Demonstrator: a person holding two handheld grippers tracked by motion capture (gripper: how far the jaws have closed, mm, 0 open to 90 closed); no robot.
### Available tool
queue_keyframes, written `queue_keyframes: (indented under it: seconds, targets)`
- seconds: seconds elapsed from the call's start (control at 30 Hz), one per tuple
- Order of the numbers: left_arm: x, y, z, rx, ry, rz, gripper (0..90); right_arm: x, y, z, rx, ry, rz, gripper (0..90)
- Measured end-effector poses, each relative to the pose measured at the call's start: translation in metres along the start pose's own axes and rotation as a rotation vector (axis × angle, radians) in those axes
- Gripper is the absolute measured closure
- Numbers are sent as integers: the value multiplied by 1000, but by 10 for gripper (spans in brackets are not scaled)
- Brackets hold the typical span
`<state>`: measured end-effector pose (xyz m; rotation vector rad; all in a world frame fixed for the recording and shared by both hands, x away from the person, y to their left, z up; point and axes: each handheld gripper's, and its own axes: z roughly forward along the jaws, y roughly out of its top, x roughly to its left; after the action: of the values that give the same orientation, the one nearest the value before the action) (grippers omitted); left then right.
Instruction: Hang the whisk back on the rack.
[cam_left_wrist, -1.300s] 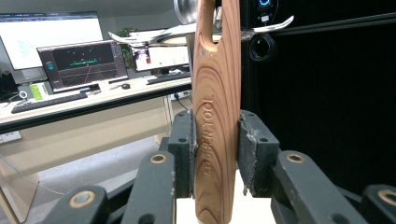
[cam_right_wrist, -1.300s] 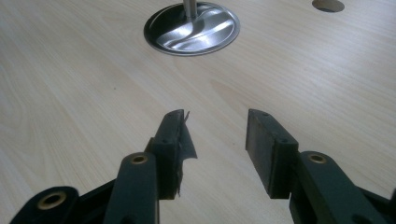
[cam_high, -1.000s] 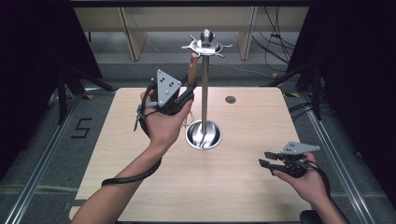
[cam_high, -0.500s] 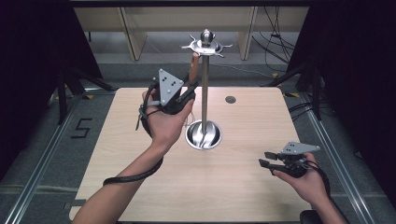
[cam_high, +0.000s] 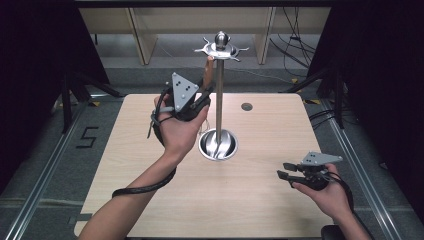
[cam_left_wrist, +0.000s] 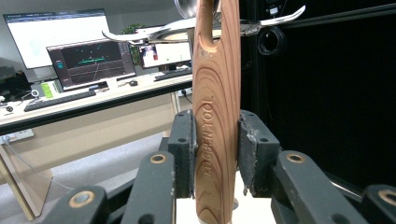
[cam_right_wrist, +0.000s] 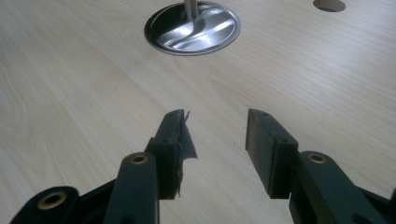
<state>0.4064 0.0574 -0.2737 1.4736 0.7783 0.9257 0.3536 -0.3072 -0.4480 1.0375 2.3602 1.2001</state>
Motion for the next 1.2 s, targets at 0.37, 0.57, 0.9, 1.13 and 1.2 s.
queue_keyframes:
  seconds: [0.37, 0.57, 0.9, 1.13, 1.2]
  targets:
    - [-1, 2, -1, 9, 3, -8, 685, 0, 0, 0, 1, 1, -2, 583]
    - [-4, 6, -1, 27, 23, -16, 685, 0, 0, 1, -6, -2, 0, 583]
    - [-10, 8, 0, 32, 51, -43, 686, 0, 0, 0, 3, 6, -1, 583]
    - [-13, 7, -2, 33, 73, -38, 687, 0, 0, 1, 2, 2, -4, 583]
    - [-14, 6, -2, 30, 81, -41, 686, 0, 0, 1, 1, 9, 0, 583]
